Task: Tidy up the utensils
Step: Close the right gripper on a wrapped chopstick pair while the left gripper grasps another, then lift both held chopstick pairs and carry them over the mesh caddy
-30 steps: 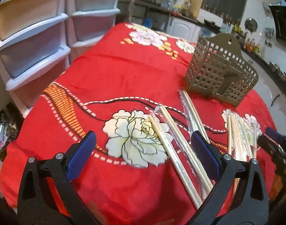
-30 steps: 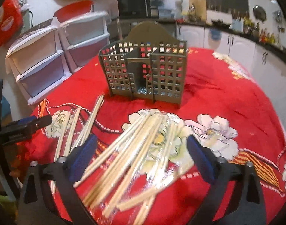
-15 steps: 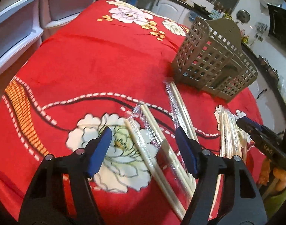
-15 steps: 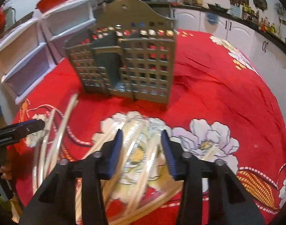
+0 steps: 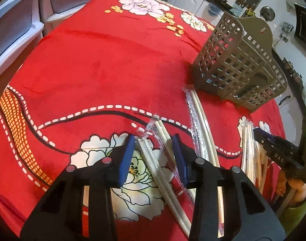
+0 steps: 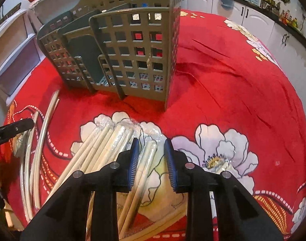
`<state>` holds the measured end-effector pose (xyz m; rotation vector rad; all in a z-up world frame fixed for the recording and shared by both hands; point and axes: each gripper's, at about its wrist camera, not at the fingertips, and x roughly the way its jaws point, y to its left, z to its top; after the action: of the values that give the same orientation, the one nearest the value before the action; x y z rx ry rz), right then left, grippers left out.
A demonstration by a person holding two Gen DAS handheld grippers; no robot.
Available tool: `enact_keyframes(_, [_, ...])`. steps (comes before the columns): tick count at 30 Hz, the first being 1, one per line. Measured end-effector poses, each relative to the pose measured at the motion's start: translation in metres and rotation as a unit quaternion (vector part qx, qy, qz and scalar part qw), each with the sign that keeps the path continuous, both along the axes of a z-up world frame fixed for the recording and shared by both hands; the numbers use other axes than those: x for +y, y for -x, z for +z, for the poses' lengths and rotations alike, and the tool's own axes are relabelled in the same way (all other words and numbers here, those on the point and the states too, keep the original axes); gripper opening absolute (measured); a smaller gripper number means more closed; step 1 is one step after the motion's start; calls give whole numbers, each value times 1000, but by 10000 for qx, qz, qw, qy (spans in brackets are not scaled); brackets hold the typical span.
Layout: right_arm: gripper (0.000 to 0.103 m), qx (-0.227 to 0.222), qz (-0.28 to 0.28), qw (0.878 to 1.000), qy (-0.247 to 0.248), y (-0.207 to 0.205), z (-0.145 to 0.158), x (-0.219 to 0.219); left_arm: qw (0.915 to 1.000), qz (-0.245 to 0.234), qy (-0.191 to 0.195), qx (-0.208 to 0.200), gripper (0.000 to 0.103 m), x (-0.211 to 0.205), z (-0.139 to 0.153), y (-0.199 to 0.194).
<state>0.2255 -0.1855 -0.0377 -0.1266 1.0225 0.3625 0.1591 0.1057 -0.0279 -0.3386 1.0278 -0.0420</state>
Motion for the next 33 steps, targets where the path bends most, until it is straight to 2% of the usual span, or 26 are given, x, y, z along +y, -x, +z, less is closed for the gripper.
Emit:
enact_keyframes(3, [21, 20, 24, 10000, -29, -7, -1, 0, 9999, -41, -106, 58, 29, -4, 1, -5])
enact_keyframes(5, [14, 17, 13, 9999, -99, -13, 0, -2, 9999, -34, -158, 49, 24, -5, -1, -6])
enact_keyframes(7, [13, -4, -13, 9998, -214, -17, 1, -7, 9999, -56, -152, 63, 22, -5, 0, -7])
enact_keyframes(8, [13, -21, -28, 9996, -294, -20, 2, -11, 9999, -60, -112, 78, 17, -3, 0, -7])
enact_keyframes(11, [13, -60, -27, 9990, -443, -29, 3, -19, 9998, -81, 121, 124, 9, 3, 1, -10])
enact_keyframes(13, [13, -63, -30, 9987, -512, -31, 3, -21, 9994, -114, 289, 140, 8, 8, 3, -14])
enact_keyframes(17, [13, -137, 12, 9981, -603, -28, 8, -24, 9972, -237, 681, 213, 8, 17, 5, -17])
enact_keyframes(22, [13, -180, 4, 9977, -653, -20, 11, -25, 9943, -388, 935, 345, 9, 23, -6, -9])
enact_keyframes(26, [13, -235, 1, 9974, -684, -12, 13, -23, 9935, -313, 1068, 234, 7, 28, -8, -2])
enact_keyframes(28, [13, -292, 9, 9968, -748, -6, 17, -23, 9944, -293, 1007, 147, 4, 29, -4, 1])
enact_keyframes(33, [12, -660, 183, 9922, -1040, 3, 43, -24, 9954, -275, 868, -303, 3, 30, 25, 8])
